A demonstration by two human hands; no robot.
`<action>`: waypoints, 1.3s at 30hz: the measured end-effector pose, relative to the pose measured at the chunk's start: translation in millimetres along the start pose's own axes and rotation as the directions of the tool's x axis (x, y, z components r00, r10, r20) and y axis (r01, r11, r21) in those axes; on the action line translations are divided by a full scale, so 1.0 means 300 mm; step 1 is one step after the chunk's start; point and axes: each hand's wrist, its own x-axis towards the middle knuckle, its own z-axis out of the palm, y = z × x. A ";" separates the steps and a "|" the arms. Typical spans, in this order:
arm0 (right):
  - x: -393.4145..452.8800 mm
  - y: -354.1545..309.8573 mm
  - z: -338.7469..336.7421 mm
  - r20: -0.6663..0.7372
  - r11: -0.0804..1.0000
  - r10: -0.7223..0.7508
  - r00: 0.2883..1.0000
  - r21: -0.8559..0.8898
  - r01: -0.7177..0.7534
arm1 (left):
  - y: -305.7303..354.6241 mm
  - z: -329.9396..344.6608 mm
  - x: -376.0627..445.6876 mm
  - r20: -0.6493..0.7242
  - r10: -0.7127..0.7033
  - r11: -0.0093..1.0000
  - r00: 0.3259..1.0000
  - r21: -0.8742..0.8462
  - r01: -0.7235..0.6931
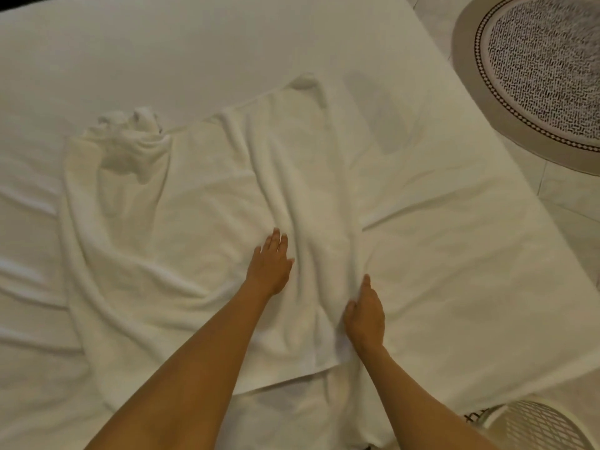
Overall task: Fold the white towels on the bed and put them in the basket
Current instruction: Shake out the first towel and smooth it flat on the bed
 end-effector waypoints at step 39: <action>0.146 0.053 -0.032 -0.321 0.994 0.013 0.947 -0.099 -0.048 | 0.149 0.023 0.221 -0.049 0.329 0.918 0.943 0.249 -0.308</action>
